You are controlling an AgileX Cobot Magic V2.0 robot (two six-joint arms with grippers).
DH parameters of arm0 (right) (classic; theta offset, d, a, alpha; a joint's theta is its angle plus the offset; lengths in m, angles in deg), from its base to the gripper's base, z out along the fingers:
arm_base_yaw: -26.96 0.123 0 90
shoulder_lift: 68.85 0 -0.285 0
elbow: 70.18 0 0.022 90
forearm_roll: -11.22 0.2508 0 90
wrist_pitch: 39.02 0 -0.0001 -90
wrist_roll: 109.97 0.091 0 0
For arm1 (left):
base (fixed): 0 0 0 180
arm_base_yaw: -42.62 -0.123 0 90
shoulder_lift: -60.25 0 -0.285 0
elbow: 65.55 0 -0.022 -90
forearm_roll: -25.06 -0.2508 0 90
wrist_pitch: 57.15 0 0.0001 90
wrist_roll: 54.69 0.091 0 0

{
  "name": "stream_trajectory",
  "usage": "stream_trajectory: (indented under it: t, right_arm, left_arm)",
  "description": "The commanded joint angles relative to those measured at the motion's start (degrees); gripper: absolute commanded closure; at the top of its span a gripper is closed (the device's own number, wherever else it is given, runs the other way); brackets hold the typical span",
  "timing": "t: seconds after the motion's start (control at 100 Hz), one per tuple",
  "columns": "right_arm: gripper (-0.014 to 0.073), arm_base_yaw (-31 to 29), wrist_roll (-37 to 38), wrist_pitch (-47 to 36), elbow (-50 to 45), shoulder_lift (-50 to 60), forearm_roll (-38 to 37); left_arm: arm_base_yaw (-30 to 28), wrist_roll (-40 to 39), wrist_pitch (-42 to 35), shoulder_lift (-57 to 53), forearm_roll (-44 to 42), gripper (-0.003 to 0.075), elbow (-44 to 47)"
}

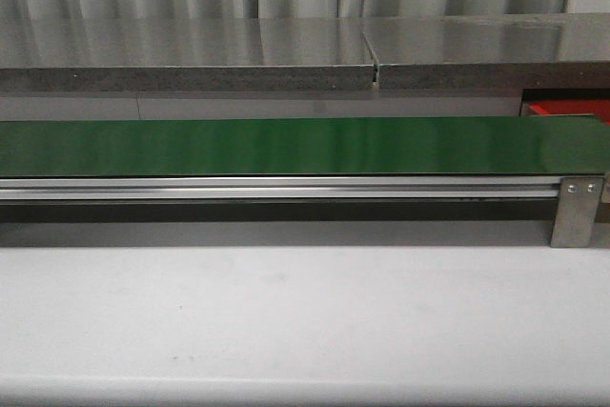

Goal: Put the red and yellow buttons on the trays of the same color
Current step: 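Reach the left gripper down to the pile and grasp a red button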

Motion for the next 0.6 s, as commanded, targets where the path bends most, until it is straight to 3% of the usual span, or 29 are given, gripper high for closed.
stream_trajectory:
  t: [0.0,0.42,0.49,0.59]
  right_arm:
    - [0.0668,-0.38,-0.2,-4.27,1.27,0.69,-0.61]
    - [0.0668,-0.38,-0.2,-4.27,1.27,0.69,-0.61]
    - [0.0668,-0.38,-0.2,-4.27,1.27,0.69,-0.61]
    - [0.0668,-0.38,-0.2,-4.27,1.27,0.69,-0.61]
  left_arm:
    - [-0.15,-0.41,-3.63,4.6,0.0,0.0741,-3.97]
    - [-0.15,-0.41,-1.26,21.04,0.0,0.0727,-14.4]
    - [-0.15,-0.41,-0.84,23.57,0.0,0.0655,-15.61]
    - [-0.15,-0.41,-0.94,26.33,0.0,0.0442,-17.0]
